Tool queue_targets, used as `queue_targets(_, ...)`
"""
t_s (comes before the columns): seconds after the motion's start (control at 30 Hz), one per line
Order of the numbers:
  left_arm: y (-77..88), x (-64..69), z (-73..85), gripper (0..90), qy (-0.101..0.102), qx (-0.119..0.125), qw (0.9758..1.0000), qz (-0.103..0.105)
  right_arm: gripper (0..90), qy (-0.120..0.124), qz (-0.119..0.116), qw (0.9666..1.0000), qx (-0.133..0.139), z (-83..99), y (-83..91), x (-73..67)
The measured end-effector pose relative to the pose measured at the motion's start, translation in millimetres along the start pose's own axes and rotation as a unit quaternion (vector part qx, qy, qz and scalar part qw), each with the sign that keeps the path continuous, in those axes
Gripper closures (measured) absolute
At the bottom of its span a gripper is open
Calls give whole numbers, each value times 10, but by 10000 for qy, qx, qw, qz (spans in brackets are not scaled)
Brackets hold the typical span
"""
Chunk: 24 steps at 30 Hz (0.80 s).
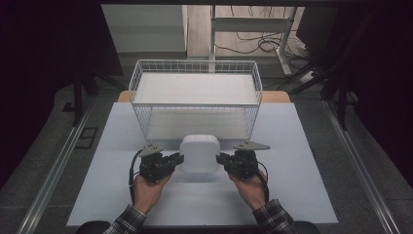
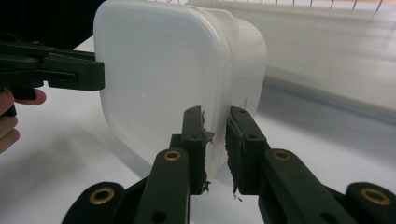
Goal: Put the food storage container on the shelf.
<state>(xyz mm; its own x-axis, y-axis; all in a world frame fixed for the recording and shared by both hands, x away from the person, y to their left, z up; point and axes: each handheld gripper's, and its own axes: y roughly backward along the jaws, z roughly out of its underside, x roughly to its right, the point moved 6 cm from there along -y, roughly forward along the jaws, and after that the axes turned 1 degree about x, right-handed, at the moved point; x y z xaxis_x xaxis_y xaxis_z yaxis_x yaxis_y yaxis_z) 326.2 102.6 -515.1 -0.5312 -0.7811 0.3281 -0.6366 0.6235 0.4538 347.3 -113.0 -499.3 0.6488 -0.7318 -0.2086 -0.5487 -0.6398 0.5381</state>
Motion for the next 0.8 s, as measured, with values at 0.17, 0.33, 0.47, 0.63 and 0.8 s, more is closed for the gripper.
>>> queue_targets(0.17, -44, -74, -114, 772, -22, 66, 10000, -65, 771, 30, 71, 9999, 78, -136, -80, 53)
queue_targets(0.33, -118, -170, -229, 772, 31, 114, 9999, -117, 768, 12, 133, 9998, 144, -283, -206, 137)
queue_targets(0.47, -200, -257, -291, 772, 81, 106, 9998, -168, 767, 9, 157, 9998, 125, -334, -285, 194)
queue_targets(0.63, -307, -339, -343, 772, 83, 51, 9997, -212, 763, -28, 214, 9997, 106, -376, -406, 285)
queue_targets(0.8, -421, -396, -342, 771, 160, 6, 9995, -257, 761, -71, 291, 9995, 68, -379, -500, 377)
